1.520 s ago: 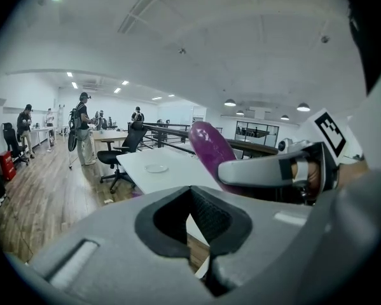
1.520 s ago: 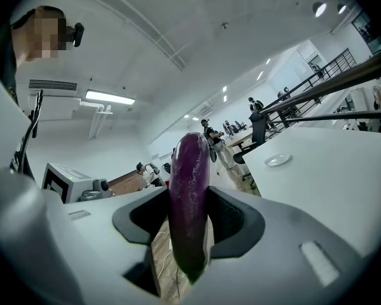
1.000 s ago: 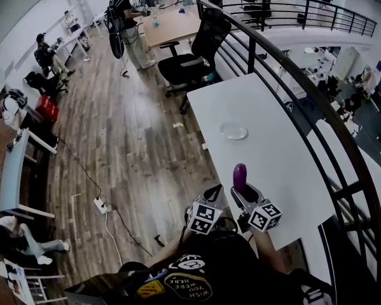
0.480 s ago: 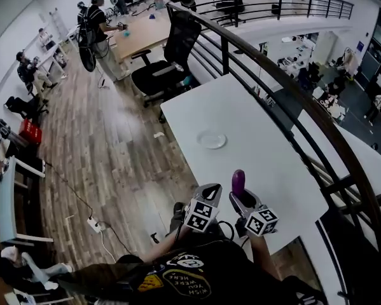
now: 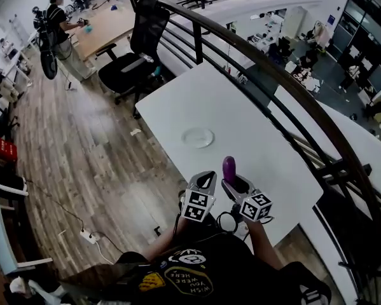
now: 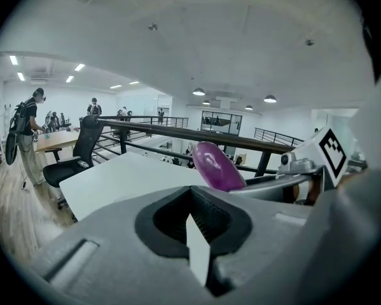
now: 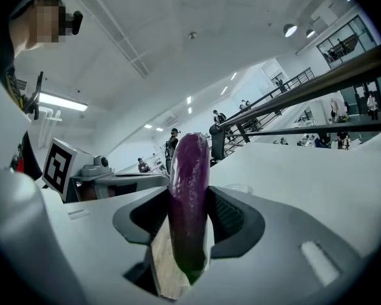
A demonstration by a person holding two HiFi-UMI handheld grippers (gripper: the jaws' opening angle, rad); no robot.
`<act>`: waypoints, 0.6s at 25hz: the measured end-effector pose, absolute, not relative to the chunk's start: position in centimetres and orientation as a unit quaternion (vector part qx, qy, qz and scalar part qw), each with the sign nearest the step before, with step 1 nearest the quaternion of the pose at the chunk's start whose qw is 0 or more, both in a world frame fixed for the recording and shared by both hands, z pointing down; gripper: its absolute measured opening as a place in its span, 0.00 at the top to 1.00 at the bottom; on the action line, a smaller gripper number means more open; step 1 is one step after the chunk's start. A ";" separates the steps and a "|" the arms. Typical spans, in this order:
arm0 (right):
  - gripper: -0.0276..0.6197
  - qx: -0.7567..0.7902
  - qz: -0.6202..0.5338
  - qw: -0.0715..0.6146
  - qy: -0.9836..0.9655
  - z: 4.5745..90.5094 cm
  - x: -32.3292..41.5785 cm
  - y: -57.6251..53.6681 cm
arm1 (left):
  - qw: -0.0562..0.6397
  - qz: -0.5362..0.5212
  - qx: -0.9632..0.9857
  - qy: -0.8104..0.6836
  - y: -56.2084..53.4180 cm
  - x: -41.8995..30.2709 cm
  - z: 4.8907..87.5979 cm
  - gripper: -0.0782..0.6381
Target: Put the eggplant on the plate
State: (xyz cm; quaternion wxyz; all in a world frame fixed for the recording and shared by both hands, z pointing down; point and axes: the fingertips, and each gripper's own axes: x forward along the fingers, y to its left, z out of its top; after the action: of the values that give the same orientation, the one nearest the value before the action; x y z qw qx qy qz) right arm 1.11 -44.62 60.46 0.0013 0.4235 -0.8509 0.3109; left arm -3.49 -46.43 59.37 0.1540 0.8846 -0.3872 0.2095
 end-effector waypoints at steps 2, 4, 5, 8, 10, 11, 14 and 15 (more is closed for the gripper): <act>0.66 0.419 0.302 0.022 -0.856 60.6 0.1 -46.6 | 0.157 0.206 0.884 -0.390 -48.4 -4.5 59.3 0.88; 0.66 0.414 0.292 0.043 -0.861 61.2 -0.9 -48.9 | 0.157 0.203 0.881 -0.397 -50.5 -6.0 59.7 0.88; 0.66 0.410 0.287 0.053 -0.864 61.7 -1.5 -50.2 | 0.156 0.203 0.879 -0.402 -51.5 -6.9 60.2 0.88; 0.66 0.398 0.271 0.090 -0.872 63.3 -3.4 -54.3 | 0.168 0.211 0.870 -0.413 -54.4 -9.7 62.0 0.88; 0.66 0.391 0.257 0.118 -0.876 64.4 -4.6 -56.9 | 0.174 0.212 0.864 -0.422 -56.3 -11.3 62.8 0.88; 0.66 0.389 0.251 0.134 -0.876 65.1 -5.1 -58.3 | 0.177 0.211 0.862 -0.426 -57.2 -12.1 63.1 0.88; 0.66 0.383 0.238 0.192 -0.872 68.6 -6.8 -61.8 | 0.197 0.212 0.853 -0.434 -59.3 -14.4 64.7 0.88; 0.66 0.378 0.234 0.216 -0.869 70.1 -7.4 -62.8 | 0.204 0.212 0.850 -0.436 -59.7 -15.1 65.2 0.88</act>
State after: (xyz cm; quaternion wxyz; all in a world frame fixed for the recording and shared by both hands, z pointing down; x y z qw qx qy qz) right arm -7.36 -62.85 70.12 0.2164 0.3779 -0.8694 0.2335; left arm -15.14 -59.72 65.25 0.2040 0.8504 -0.4362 0.2119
